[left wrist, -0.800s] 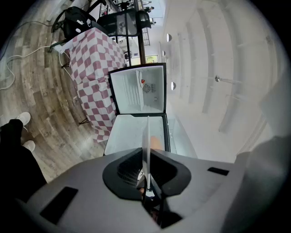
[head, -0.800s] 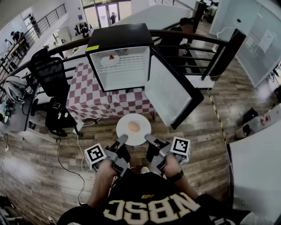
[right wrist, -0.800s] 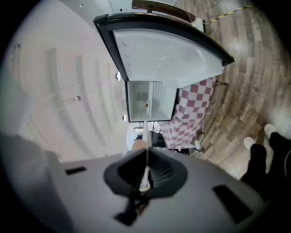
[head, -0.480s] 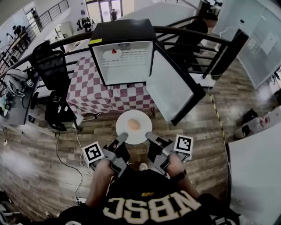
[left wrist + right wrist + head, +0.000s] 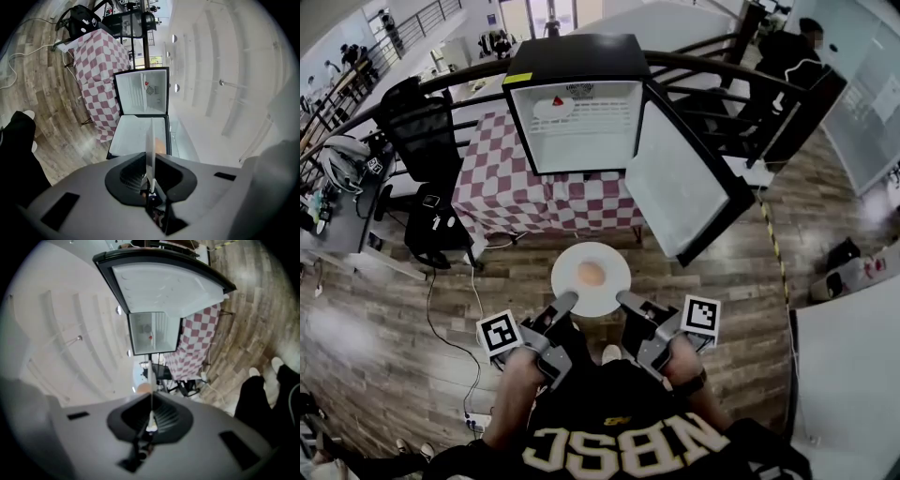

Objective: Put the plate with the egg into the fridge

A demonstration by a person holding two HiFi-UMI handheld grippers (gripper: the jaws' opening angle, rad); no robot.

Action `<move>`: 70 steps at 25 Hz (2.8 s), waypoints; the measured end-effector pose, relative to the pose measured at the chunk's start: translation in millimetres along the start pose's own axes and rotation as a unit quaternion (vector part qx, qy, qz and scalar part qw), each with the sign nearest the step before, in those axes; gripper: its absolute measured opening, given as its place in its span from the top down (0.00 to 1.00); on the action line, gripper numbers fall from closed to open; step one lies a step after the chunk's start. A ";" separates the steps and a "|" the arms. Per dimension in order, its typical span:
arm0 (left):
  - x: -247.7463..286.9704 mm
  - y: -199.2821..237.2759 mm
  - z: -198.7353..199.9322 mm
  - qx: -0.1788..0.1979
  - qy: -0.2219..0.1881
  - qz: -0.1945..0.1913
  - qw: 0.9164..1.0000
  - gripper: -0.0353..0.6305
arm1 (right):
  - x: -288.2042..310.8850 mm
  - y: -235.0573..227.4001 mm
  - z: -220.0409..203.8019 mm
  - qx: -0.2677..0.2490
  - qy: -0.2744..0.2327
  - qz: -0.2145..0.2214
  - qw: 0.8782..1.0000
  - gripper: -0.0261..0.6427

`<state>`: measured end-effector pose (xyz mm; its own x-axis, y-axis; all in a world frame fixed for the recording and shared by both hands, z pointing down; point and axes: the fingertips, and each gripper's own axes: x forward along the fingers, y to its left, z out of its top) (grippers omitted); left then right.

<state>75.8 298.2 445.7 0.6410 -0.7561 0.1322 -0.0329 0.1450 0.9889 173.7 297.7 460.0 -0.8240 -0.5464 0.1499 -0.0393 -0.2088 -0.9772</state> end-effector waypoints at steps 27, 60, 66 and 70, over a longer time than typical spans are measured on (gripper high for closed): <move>97.9 -43.0 267.1 0.044 0.066 -0.027 0.996 0.88 | 242.1 71.0 112.1 -0.096 -0.111 0.010 0.989 0.92; 266.7 178.2 374.3 -0.018 0.037 0.107 0.993 0.90 | 354.6 -107.7 295.5 -0.117 -0.130 -0.134 0.976 0.92; 290.8 208.1 387.6 -0.030 0.023 0.129 0.991 0.91 | 369.4 -134.5 324.0 -0.127 -0.124 -0.156 0.972 0.92; 303.7 222.3 397.5 -0.036 0.009 0.140 0.990 0.91 | 380.5 -147.8 340.5 -0.137 -0.117 -0.173 0.968 0.92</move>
<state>-41.6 -152.9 732.8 0.6283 -0.6685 0.3979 -0.1573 0.3918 0.9065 58.4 -155.5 712.7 -0.5852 -0.6578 0.4742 -0.4649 -0.2070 -0.8609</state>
